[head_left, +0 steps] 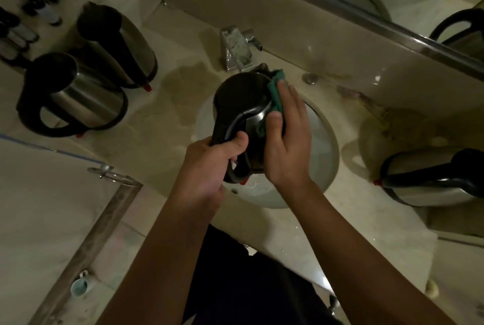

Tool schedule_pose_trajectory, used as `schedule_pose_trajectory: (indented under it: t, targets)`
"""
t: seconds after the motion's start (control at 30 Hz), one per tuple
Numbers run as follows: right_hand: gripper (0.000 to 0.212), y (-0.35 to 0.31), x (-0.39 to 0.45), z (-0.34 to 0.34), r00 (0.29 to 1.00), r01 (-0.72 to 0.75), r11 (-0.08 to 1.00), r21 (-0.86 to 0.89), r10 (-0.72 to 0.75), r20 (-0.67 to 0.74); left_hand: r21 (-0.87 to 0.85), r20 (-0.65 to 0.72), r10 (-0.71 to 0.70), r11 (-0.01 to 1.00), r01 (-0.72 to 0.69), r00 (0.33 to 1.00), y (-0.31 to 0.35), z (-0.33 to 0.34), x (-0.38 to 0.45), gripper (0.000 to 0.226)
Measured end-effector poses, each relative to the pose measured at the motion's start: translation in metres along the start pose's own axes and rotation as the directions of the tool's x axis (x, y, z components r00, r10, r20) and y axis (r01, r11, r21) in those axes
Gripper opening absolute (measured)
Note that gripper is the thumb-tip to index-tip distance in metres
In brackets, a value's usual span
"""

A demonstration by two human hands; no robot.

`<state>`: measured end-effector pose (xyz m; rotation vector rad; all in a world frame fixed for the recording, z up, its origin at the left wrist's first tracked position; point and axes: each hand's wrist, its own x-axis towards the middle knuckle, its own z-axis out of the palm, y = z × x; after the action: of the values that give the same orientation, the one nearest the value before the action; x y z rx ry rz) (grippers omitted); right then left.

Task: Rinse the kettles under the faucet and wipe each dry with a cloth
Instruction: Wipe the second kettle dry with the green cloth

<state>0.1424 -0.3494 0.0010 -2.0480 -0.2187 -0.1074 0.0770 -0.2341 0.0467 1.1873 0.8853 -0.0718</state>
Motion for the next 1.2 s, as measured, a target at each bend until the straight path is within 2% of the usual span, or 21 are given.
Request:
schedule_pose_trajectory:
  t: [0.07,0.1,0.13,0.2,0.23,0.27,0.33,0.37,0.43,0.53,0.6,0.7,0.77,0.8,0.83,0.9,0.97,1.03,1.1,1.13,1.2]
  targets:
    - [0.051,-0.011,0.006,-0.001,0.993,-0.118,0.989,0.086,0.12,-0.018,-0.017,0.009,-0.007,1.0,0.007,1.0,0.004,0.0,-0.003,0.034]
    - [0.05,-0.018,0.005,-0.003,0.998,-0.061,0.998,0.027,0.061,-0.008,-0.04,0.016,-0.026,0.999,0.027,1.0,0.008,0.0,-0.005,0.031]
    - [0.05,-0.022,0.001,-0.004,0.998,0.065,0.996,-0.063,-0.063,0.025,-0.07,0.03,-0.049,0.996,0.051,0.998,0.014,-0.001,-0.008,0.026]
    - [0.054,-0.016,-0.008,-0.011,0.924,0.378,0.904,-0.199,-0.355,0.142,-0.121,0.067,-0.072,0.99,0.08,0.995,0.025,-0.001,-0.018,0.02]
    - [0.055,-0.011,-0.007,-0.016,0.902,0.429,0.88,-0.204,-0.402,0.16,-0.123,0.078,-0.061,0.99,0.071,0.995,0.03,-0.003,-0.023,0.02]
    - [0.055,-0.007,-0.004,-0.022,0.922,0.378,0.911,-0.164,-0.354,0.154,-0.098,0.085,-0.037,0.994,0.045,0.996,0.034,-0.005,-0.028,0.021]
    - [0.051,-0.015,0.006,-0.03,0.996,0.049,0.998,0.026,-0.051,0.073,-0.031,0.096,0.02,0.999,-0.017,0.995,0.042,-0.009,-0.033,0.026]
    - [0.048,-0.024,0.01,-0.029,0.997,-0.064,0.994,0.089,0.06,0.047,-0.007,0.102,0.043,0.999,-0.042,0.994,0.047,-0.009,-0.036,0.028]
    - [0.048,-0.05,0.007,-0.025,0.999,-0.045,0.998,0.051,0.043,0.033,-0.014,0.1,0.074,0.997,-0.073,0.992,0.054,-0.008,-0.038,0.029]
    - [0.059,-0.057,-0.004,-0.016,0.955,0.296,0.938,-0.182,-0.284,0.09,-0.129,0.11,0.08,0.989,-0.066,0.991,0.063,0.001,-0.046,0.024]
    - [0.06,-0.04,-0.001,-0.019,0.932,0.362,0.913,-0.19,-0.348,0.106,-0.133,0.111,0.09,0.988,-0.075,0.99,0.066,0.002,-0.05,0.023]
    - [0.054,-0.034,0.006,-0.035,0.992,0.09,0.994,0.055,-0.095,0.084,-0.024,0.099,0.111,0.994,-0.109,0.989,0.071,-0.002,-0.055,0.028]
    - [0.05,-0.047,0.019,-0.043,0.982,-0.14,0.967,0.213,0.109,0.152,0.032,0.097,0.12,0.992,-0.124,0.988,0.072,-0.005,-0.056,0.033]
    - [0.048,-0.058,0.027,-0.045,0.976,-0.178,0.958,0.223,0.142,0.166,0.051,0.095,0.122,0.991,-0.127,0.988,0.072,-0.006,-0.055,0.036]
    - [0.046,-0.071,0.035,-0.046,0.982,-0.148,0.967,0.207,0.119,0.146,0.065,0.09,0.124,0.989,-0.13,0.988,0.072,-0.006,-0.054,0.038]
    - [0.046,-0.096,0.041,-0.045,0.993,0.093,0.993,0.074,-0.098,0.072,0.055,0.068,0.122,0.991,-0.126,0.99,0.072,-0.003,-0.052,0.035]
    - [0.047,-0.097,0.036,-0.041,0.923,0.382,0.917,-0.112,-0.374,0.085,0.044,0.036,0.115,0.992,-0.116,0.993,0.073,0.0,-0.051,0.019]
    - [0.048,-0.074,0.023,-0.036,0.831,0.556,0.807,-0.197,-0.545,0.114,0.086,0.014,0.14,0.986,-0.14,0.99,0.075,0.004,-0.054,0.008]
    - [0.051,-0.044,0.008,-0.036,0.823,0.569,0.804,-0.174,-0.556,0.121,0.126,0.007,0.165,0.978,-0.165,0.986,0.075,0.003,-0.056,0.008]
    - [0.053,-0.034,0.002,-0.037,0.861,0.508,0.854,-0.116,-0.499,0.096,0.131,-0.002,0.17,0.977,-0.168,0.985,0.075,0.002,-0.056,0.005]
    - [0.05,-0.036,0.004,-0.042,0.967,0.249,0.961,0.118,-0.252,0.018,0.151,-0.017,0.183,0.972,-0.178,0.983,0.076,-0.002,-0.057,0.009]
